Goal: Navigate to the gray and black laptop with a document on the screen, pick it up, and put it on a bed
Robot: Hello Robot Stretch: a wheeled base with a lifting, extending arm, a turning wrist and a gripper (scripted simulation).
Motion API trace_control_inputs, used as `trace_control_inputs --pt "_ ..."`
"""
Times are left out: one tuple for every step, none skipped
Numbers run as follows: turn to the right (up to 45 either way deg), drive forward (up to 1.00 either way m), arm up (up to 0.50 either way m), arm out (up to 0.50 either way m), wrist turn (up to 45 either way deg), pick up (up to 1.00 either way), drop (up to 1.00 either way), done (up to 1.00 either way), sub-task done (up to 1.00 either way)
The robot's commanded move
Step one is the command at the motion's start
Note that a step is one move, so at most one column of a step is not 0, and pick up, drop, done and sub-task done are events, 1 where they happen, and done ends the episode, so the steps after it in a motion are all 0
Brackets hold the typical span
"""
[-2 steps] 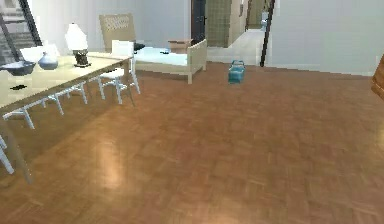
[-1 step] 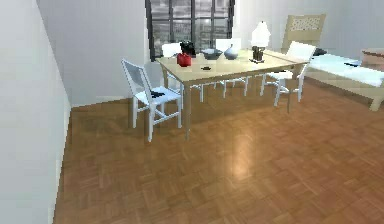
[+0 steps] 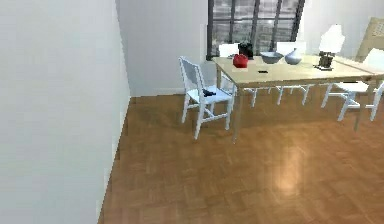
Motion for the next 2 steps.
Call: trace_control_inputs --pt "0.0 0.15 0.0 0.0 0.0 0.0 0.0 0.0 0.0" --pt "45.0 0.0 0.0 0.0 0.0 0.0 0.0 0.0 0.0"
